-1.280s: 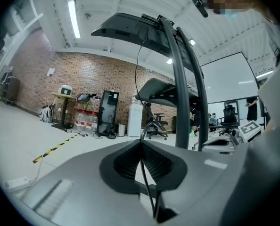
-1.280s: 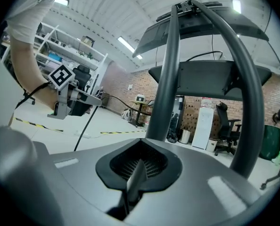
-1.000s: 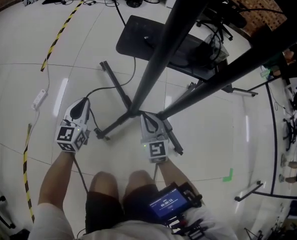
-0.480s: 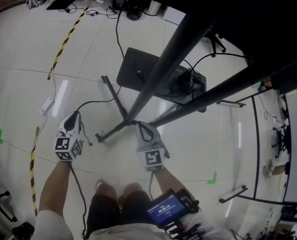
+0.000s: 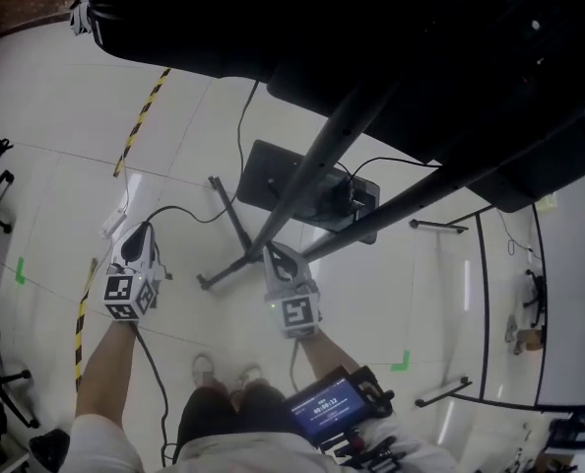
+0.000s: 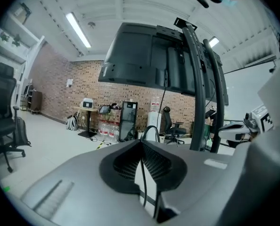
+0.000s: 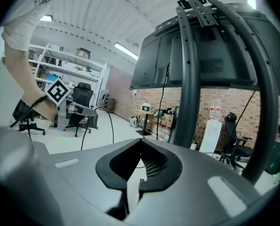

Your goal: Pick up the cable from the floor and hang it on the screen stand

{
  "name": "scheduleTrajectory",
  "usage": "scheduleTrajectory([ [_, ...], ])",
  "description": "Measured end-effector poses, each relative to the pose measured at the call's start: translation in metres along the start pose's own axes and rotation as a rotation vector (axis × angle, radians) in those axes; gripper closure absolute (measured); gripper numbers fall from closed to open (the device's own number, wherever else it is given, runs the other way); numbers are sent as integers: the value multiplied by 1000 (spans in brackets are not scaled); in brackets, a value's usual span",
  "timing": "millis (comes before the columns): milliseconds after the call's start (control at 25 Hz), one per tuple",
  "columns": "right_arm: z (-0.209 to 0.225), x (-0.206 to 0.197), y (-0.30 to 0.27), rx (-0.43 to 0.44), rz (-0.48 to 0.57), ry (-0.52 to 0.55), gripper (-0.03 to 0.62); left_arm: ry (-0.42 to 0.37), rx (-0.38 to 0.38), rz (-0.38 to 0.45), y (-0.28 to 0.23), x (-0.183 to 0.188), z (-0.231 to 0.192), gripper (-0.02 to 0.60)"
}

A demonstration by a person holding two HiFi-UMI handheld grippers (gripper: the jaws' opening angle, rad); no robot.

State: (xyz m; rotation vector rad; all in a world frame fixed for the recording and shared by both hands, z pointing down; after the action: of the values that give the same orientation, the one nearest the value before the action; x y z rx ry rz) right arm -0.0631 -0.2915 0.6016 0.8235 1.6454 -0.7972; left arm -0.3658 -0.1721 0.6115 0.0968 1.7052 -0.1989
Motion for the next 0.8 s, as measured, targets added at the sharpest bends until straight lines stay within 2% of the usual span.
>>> scheduleTrajectory([
  [200,6,74,4,-17,51,26,580,-27,-29,57,10,82,6,569],
  [480,22,175,20,-58,139,37,580,-64,-103,139,27,187,36,569],
  [800,40,266,43,-120,240,50,580,-73,-168,244,37,274,71,569],
])
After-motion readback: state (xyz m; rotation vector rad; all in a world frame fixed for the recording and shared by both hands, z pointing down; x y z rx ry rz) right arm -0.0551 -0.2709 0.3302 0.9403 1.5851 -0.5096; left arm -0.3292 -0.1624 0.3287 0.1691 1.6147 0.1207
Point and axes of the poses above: the fingertips, and each gripper's own axes: y backward along the fingers, z to its right, x out of its top, the point moved 9 cm from there along y, backward along the fingers, and after that the axes turned 7 degrees about z, right-handed, at the moved point
